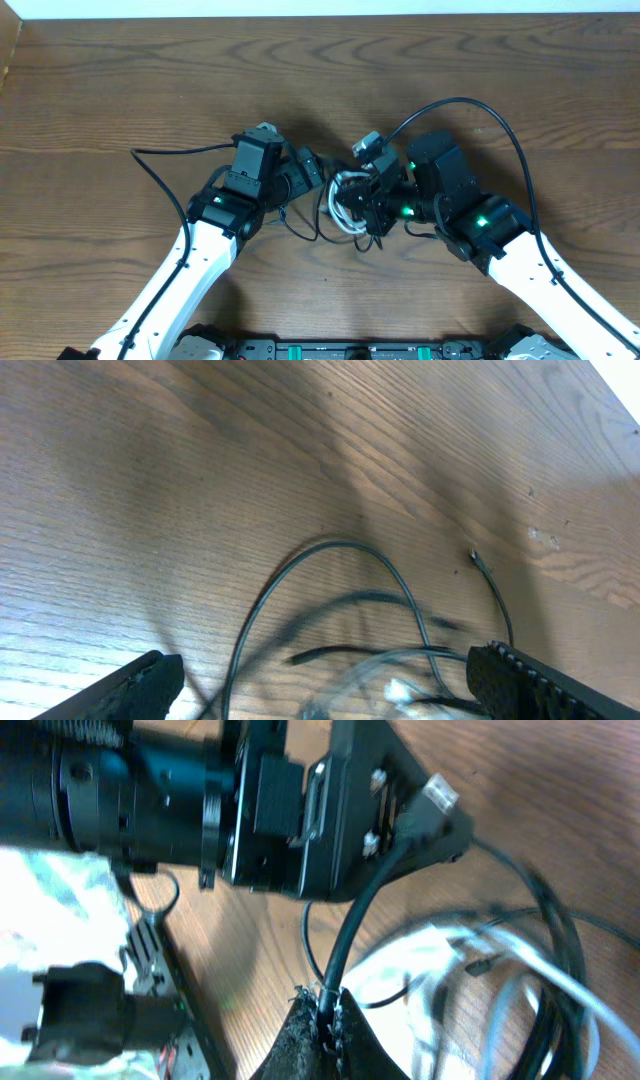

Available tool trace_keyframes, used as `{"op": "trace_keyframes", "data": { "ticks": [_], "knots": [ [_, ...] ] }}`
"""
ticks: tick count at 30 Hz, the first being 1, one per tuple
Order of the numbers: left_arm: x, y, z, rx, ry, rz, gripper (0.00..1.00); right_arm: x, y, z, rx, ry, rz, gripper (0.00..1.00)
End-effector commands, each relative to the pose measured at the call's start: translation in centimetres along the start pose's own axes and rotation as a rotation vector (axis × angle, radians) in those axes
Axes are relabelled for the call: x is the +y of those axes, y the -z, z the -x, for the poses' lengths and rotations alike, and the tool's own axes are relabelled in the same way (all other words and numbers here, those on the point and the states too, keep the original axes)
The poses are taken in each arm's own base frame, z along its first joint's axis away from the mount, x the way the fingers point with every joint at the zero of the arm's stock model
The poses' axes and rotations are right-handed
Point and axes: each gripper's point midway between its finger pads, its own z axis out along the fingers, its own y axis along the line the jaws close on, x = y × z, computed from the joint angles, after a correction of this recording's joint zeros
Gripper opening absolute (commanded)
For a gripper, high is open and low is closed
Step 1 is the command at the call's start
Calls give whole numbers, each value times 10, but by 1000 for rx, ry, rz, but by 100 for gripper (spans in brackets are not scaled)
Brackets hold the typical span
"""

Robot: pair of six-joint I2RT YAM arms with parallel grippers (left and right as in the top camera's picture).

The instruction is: Untangle cables

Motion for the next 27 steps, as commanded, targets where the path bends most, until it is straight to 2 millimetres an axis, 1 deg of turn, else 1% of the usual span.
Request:
{"op": "trace_keyframes", "data": {
  "ticks": [1, 3, 4, 5, 8, 9, 11, 12, 15, 16, 18, 19, 20, 22, 24, 25, 27],
  "knots": [
    [-6, 2, 1, 5, -2, -27, 95, 4, 4, -1, 7, 115, 25, 1],
    [-9, 2, 3, -3, -4, -37, 95, -9, 3, -3, 14, 104, -47, 1],
    [-10, 2, 4, -8, -5, -41, 95, -9, 3, -3, 17, 91, -44, 1],
    [-10, 2, 5, -11, -6, -44, 95, -3, 3, -3, 15, 90, -4, 1],
    [-11, 2, 6, -14, -7, -47, 95, 30, 8, 6, -15, 125, 197, 1],
    [-11, 2, 6, -14, -7, -47, 95, 35, 11, 10, -30, 138, 236, 1],
    [-11, 2, 6, -14, -7, -47, 95, 29, 12, 17, -56, 143, 211, 1],
    [-11, 2, 6, -14, -7, -46, 95, 21, 13, 19, -63, 132, 178, 1],
    [-10, 2, 6, -16, -7, -43, 95, -11, 14, 19, -66, 22, 27, 1],
    [-10, 2, 6, -16, -7, -42, 95, -26, 15, 18, -66, -34, -45, 1],
    [-9, 2, 7, -25, -7, -35, 95, -53, 19, 11, -58, -125, -193, 2],
    [-8, 2, 9, -32, -7, -28, 95, -63, 21, 5, -46, -152, -246, 2],
    [-6, 2, 10, -41, -6, -17, 95, -65, 21, 0, -28, -160, -265, 1],
    [-3, 2, 13, -56, -5, -1, 95, -63, 20, -12, 23, -152, -261, 1],
    [-3, 2, 13, -58, -5, 1, 95, -54, 17, -27, 96, -91, -216, 1],
    [-3, 2, 13, -58, -5, 1, 95, -47, 17, -41, 156, -40, -181, 1],
    [-3, 2, 13, -58, -5, 1, 95, -40, 19, -60, 239, 6, -150, 1]
  ]
}}
